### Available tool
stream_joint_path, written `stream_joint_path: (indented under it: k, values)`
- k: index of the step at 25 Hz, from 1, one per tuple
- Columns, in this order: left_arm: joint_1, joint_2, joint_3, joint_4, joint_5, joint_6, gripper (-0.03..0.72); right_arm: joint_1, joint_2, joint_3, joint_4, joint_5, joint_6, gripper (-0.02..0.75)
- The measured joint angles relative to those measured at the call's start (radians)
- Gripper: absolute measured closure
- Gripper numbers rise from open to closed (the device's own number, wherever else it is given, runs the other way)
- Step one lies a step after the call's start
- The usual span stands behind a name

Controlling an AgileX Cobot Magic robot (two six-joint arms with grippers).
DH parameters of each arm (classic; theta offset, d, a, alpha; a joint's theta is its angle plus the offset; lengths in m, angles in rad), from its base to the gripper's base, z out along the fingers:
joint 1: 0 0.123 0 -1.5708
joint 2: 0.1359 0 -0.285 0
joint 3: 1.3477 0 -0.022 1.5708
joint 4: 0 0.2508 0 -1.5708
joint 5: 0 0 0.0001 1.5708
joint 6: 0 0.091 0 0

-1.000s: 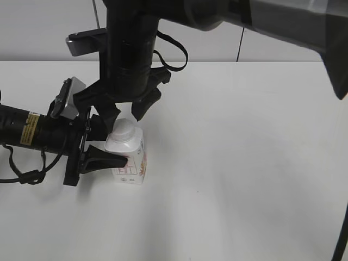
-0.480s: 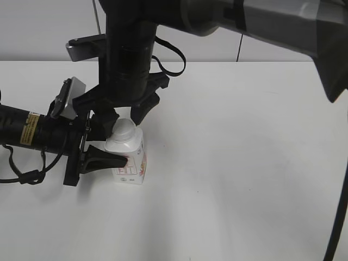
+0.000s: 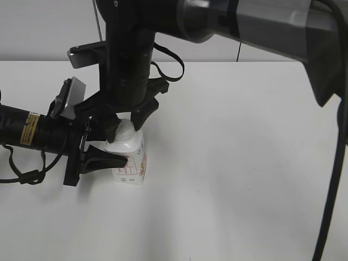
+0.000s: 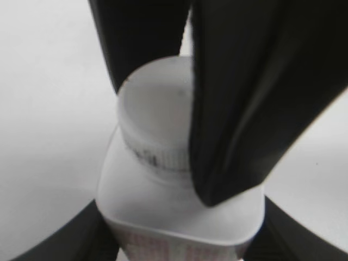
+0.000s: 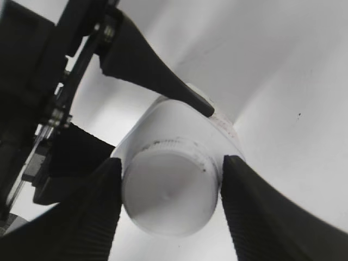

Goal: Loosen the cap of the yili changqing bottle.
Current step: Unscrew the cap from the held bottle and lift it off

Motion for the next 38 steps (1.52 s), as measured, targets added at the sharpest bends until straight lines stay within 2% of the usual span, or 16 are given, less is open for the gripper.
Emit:
stream_joint_path:
  k: [19,23,27,32,38]
  values:
    - [0.000,0.000,0.000,0.001,0.001,0.000,0.304,0.000,0.003,0.000,0.000,0.000,0.000,0.279]
    - [0.000,0.000,0.000,0.001,0.001,0.000,0.304,0.000,0.002,0.000,0.000,0.000,-0.001,0.339]
    - [0.000,0.000,0.000,0.001,0.002,-0.001,0.304,0.000,0.002,0.000,0.000,0.001,-0.028,0.339]
    - [0.000,0.000,0.000,0.001,0.002,-0.001,0.308,0.000,0.002,0.000,0.001,0.001,-0.191,0.339]
    - [0.000,0.000,0.000,0.005,0.000,0.000,0.312,0.000,0.001,0.000,0.002,0.001,-0.630,0.342]
